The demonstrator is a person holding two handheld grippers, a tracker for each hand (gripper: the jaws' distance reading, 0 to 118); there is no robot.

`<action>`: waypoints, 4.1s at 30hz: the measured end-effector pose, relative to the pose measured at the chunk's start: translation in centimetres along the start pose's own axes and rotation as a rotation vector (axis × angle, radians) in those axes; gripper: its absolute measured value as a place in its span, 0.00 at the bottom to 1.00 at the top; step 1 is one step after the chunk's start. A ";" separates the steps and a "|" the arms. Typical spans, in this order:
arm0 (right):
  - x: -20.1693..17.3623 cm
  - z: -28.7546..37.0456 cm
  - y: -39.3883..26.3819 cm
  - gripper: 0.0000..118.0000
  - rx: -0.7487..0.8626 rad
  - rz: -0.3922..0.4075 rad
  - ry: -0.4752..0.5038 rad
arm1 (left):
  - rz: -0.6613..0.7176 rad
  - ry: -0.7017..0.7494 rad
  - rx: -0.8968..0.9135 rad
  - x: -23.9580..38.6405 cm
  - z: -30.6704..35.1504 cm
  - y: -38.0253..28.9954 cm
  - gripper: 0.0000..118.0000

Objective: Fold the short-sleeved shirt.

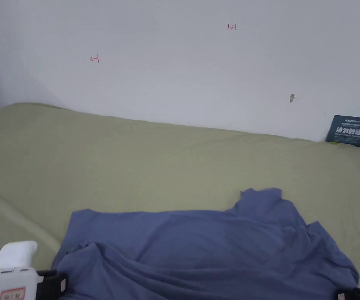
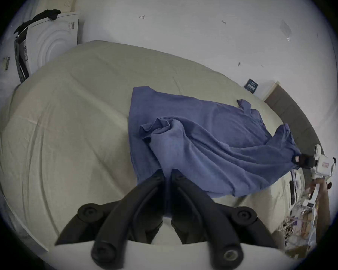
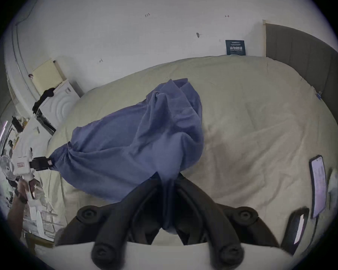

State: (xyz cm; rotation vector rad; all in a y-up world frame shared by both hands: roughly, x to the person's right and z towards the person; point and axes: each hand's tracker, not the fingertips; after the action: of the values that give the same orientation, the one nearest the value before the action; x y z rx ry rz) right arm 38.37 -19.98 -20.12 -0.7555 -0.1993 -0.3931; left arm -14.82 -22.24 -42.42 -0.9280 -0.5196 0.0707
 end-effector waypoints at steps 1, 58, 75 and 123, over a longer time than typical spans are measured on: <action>0.0 0.8 -0.6 0.08 -0.016 -0.006 0.004 | -0.002 -0.008 -0.015 -0.2 0.7 -0.6 0.05; -18.8 7.6 -12.6 0.00 0.168 0.229 -0.189 | -0.230 0.153 0.201 19.0 10.4 -12.3 0.00; -8.4 5.0 0.0 0.01 0.174 0.111 -0.205 | 0.000 0.213 -0.228 -1.0 -7.9 7.0 0.72; -6.4 4.8 8.3 0.00 0.008 0.292 -0.076 | -0.177 0.130 0.035 4.3 5.0 1.6 0.02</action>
State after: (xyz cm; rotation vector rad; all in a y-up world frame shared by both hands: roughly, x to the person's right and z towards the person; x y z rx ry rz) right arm 35.81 -9.37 -23.89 -0.7792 -0.1588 -0.0867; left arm -13.08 -16.34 -39.55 -0.8429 -0.4759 -0.1391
